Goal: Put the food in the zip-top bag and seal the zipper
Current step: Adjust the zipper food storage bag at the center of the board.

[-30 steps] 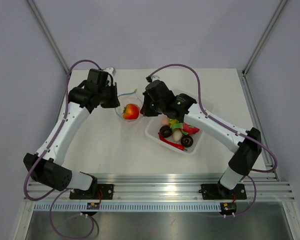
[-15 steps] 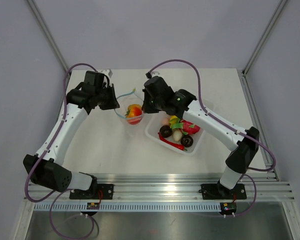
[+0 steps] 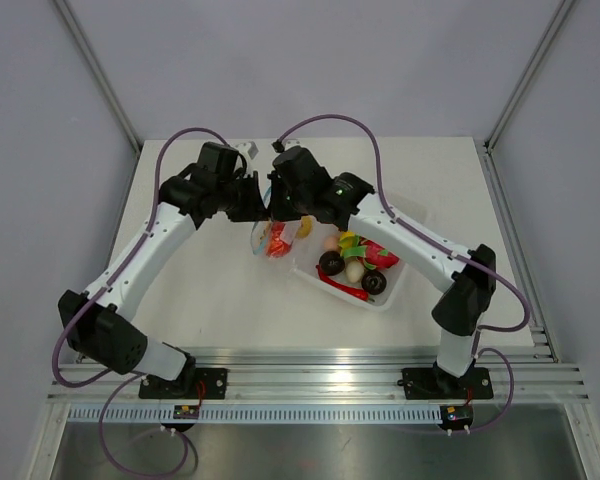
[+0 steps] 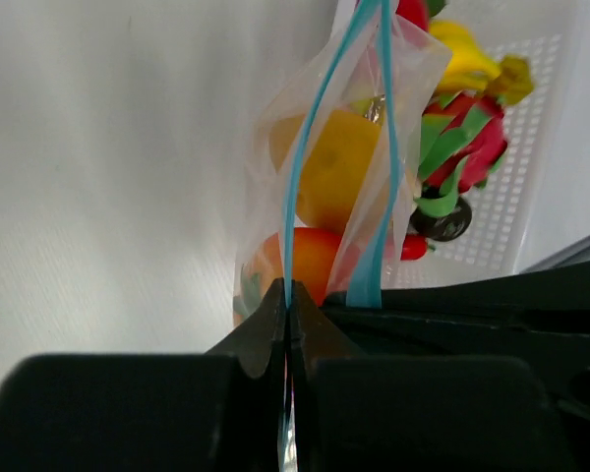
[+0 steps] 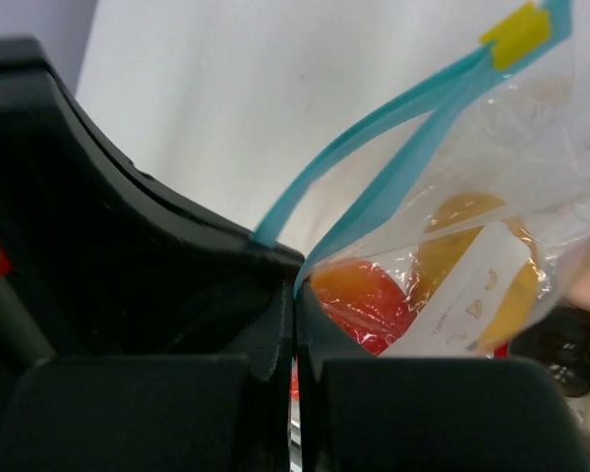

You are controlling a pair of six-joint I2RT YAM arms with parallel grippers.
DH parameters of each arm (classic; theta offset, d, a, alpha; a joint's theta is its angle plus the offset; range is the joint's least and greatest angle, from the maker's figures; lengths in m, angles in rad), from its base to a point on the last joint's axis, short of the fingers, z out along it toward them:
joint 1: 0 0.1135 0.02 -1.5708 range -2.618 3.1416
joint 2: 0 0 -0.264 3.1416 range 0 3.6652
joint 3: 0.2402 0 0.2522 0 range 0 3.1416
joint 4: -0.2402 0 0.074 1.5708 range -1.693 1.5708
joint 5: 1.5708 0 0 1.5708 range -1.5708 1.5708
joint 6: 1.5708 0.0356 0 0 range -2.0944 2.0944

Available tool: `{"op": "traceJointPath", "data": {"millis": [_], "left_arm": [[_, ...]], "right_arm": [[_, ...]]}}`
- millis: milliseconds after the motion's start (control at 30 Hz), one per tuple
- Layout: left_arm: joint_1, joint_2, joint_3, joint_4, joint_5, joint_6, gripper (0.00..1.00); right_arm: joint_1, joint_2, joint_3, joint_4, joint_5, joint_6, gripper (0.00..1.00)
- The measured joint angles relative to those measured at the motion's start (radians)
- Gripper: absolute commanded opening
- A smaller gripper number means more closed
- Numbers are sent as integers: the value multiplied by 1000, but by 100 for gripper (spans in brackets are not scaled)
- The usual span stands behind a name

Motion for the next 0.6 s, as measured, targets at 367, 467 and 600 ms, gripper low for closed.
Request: {"op": "traceJointPath", "data": {"millis": [367,467,600], "left_arm": [[168,-25,12,-43,-6,25,0],[136,-31,-10,-25,-3,14,0],[-6,-10,-18,-30,-32,16,0]], "right_arm": [[2,-50,-59,5,31,0,0],[3,-62,-65,30,7,12,0],[13,-14,-35,32,-24,19,0]]}}
